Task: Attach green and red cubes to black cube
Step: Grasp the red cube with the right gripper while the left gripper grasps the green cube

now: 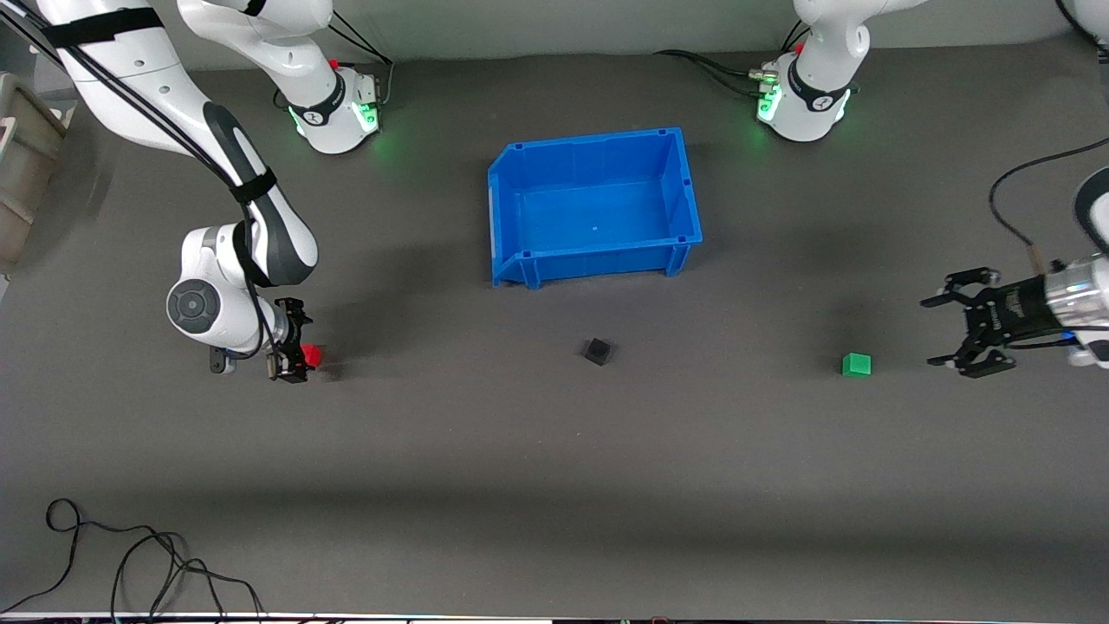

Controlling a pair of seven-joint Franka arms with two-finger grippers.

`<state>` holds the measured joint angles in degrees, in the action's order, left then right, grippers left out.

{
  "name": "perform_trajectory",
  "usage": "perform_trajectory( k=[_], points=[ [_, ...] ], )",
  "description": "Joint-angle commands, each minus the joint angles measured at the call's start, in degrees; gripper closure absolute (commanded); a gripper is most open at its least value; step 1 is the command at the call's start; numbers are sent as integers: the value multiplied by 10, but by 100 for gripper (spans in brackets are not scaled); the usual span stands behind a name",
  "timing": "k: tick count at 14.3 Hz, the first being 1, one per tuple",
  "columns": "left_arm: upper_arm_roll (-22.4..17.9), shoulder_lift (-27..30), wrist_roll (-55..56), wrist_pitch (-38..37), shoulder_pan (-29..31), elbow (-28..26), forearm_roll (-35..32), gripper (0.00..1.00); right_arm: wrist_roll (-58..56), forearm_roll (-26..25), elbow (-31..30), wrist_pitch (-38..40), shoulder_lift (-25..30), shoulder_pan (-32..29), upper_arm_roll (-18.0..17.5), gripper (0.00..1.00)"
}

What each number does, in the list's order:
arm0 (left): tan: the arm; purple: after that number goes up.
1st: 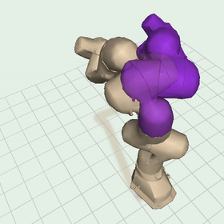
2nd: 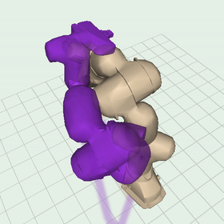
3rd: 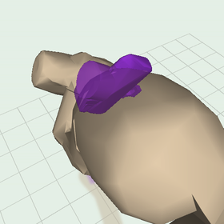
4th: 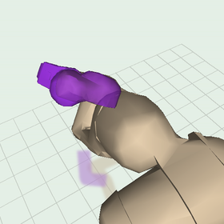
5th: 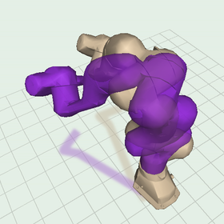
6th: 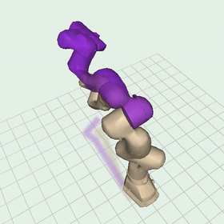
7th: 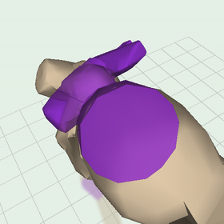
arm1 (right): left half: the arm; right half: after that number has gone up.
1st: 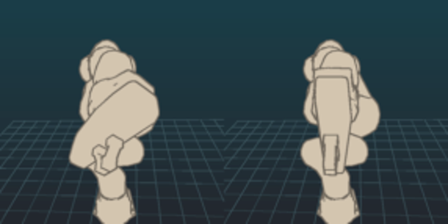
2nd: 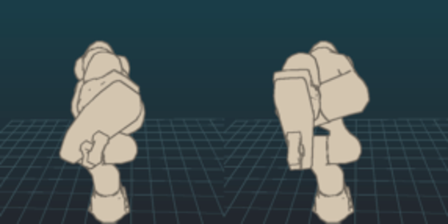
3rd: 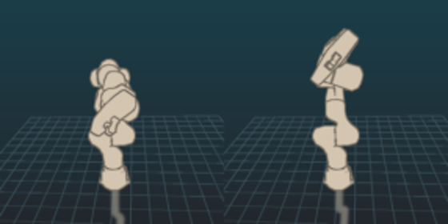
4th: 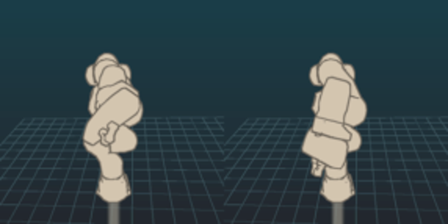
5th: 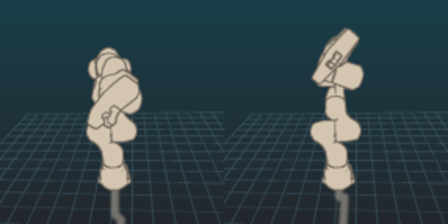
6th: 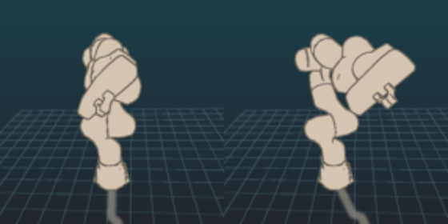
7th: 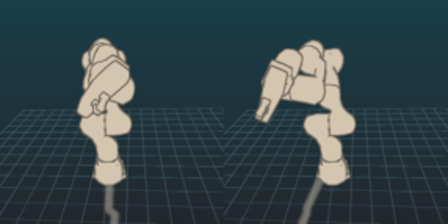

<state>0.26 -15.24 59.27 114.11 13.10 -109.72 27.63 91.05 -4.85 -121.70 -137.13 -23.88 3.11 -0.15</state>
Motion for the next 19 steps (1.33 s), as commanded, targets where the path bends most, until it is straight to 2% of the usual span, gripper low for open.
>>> perform_trajectory(
  k=[1, 5, 8, 9, 11, 13, 15, 16, 17, 18, 19],
  points=[
    [3, -32, 5, 36, 0, -17, 21, 0, 22, -25, 9, -4, -6, -10, 0, 1],
    [4, -91, -36, 91, -5, -18, 30, 0, 19, -39, 11, -13, -23, -13, 2, 6],
    [5, -126, -80, 132, -8, -25, 58, 0, 20, -41, 12, -24, -32, -13, 2, 19],
    [7, -133, -100, 149, -7, -39, 64, 0, 15, -45, 12, -25, -33, -13, 2, 20],
    [7, -136, -149, 170, -8, -59, 99, 0, 16, -84, 12, -26, -35, -13, 10, 20],
    [7, -143, -179, 184, -7, -68, 114, 0, 22, -93, 15, -26, -42, -13, 11, 21],
    [7, -150, -182, 192, -7, -68, 114, 2, 27, -90, 17, -25, -42, -13, 10, 31],
    [7, -151, -182, 192, -7, -68, 114, 21, 29, -89, 21, -25, -41, -12, 10, 31],
    [7, -149, -182, 190, -6, -68, 114, 38, 29, -89, 21, -24, -40, -12, 10, 27],
    [7, -146, -182, 187, -6, -67, 114, 53, 30, -88, 22, -24, -39, -13, 10, 12],
    [6, -145, -182, 183, -4, -66, 114, 64, 32, -87, 22, -24, -39, -12, 10, 5]
  ],
)
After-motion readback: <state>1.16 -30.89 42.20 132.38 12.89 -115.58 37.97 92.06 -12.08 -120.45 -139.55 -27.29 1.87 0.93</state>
